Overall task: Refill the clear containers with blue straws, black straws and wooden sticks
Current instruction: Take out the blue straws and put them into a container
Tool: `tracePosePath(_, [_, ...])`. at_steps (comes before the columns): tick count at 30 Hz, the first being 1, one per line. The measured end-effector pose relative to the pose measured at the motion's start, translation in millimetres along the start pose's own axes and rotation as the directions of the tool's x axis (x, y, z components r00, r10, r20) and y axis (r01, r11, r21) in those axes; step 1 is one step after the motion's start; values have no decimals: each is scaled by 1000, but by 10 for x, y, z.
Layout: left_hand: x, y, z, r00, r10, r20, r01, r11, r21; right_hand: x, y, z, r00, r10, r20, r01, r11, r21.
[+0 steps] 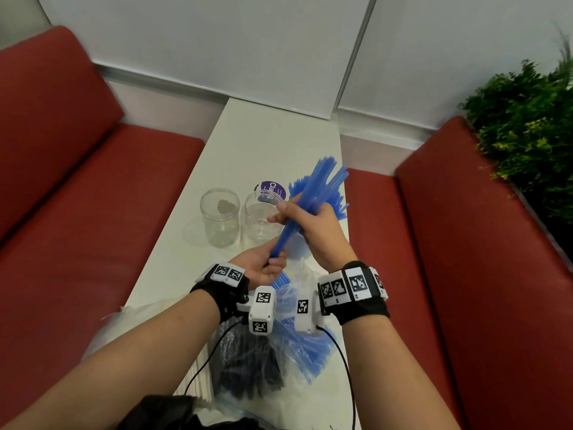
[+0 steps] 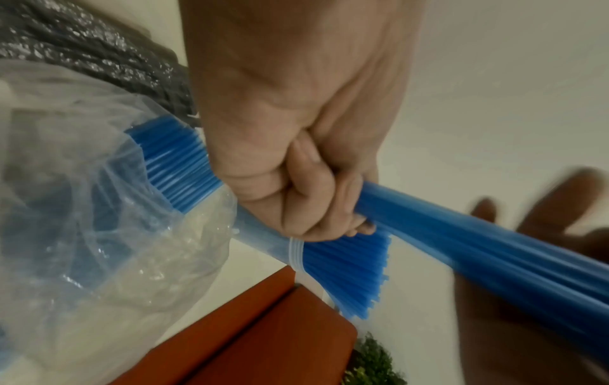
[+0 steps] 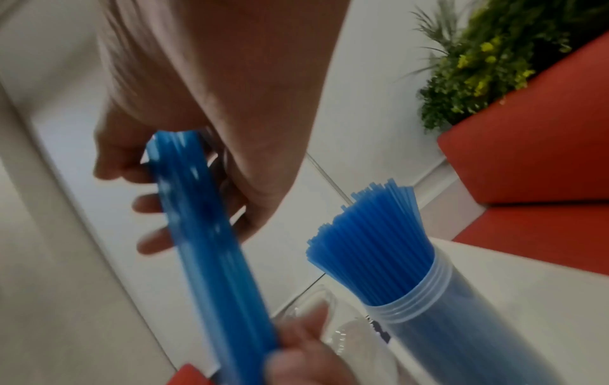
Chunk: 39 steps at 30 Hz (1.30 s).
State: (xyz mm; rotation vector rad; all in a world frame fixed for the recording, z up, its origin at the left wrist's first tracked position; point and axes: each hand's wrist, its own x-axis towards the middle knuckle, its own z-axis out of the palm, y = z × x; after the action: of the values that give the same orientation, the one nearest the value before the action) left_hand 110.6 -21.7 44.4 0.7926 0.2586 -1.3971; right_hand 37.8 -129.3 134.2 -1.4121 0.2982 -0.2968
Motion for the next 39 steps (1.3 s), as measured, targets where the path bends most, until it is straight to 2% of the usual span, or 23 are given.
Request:
tracePosePath(2, [60, -7, -2, 997, 14, -70, -10, 998, 60, 60, -56, -55, 997, -49, -58, 58, 984, 170])
tracePosePath(3, [88, -5, -5, 995, 29, -98, -20, 996, 82, 95, -73, -80, 994, -67, -91, 84, 976, 199])
tracePosePath(7, [161, 58, 79, 993, 41, -107, -35, 998, 58, 156, -58, -155, 983, -68, -173, 92, 986, 139])
tracePosePath(12, [243, 77, 128, 982, 75, -172, -94, 990, -106, 180, -34, -272, 986, -65, -154, 88, 985, 148])
tracePosePath(14, [277, 72, 126, 984, 76, -164, -98, 987, -126, 197, 10, -252, 987, -70, -145, 90, 987, 134])
tracePosePath(18, [303, 105, 127, 993, -3, -120, 5, 1000, 23, 223, 63, -250, 996, -21, -90, 27, 997, 66])
tracePosePath(20, [313, 141, 69, 993, -2, -117, 12, 997, 80, 243, 29, -316, 998, -21, -66, 26, 996, 85])
tracePosePath(22, [319, 151, 15, 989, 19, -144, -1, 992, 128, 281, -12, -397, 997, -26, -76, 38, 986, 161])
tracePosePath(24, [351, 119, -1, 982, 77, -174, -48, 985, 167, 351, -32, -472, 994, -38, -106, 55, 985, 164])
tracePosePath(26, [383, 54, -16, 968, 128, -215, -77, 970, 231, 434, -61, -526, 987, -51, -153, 68, 992, 107])
tracePosePath(28, [406, -30, -88, 952, 145, -271, -45, 939, 342, 534, -109, -586, 974, -83, -211, 83, 997, -8])
tracePosePath(29, [397, -65, -126, 941, 147, -304, -1, 902, 431, 585, -148, -622, 964, -111, -242, 95, 992, -79])
tracePosePath(30, [389, -96, -172, 928, 157, -337, 64, 826, 560, 635, -193, -652, 952, -144, -270, 109, 984, -140])
tracePosePath(32, [370, -140, -271, 904, 215, -369, 206, 536, 818, 730, -293, -700, 927, -199, -317, 139, 970, -201])
tracePosePath(33, [362, -162, -305, 903, 246, -352, 235, 403, 885, 767, -336, -710, 917, -221, -332, 154, 964, -216])
tracePosePath(36, [346, -200, -353, 927, 276, -256, 219, 157, 963, 824, -351, -671, 905, -268, -330, 183, 946, -266])
tracePosePath(39, [332, -227, -333, 938, 301, -174, 214, -105, 971, 801, -190, -594, 919, -253, -303, 143, 929, -341])
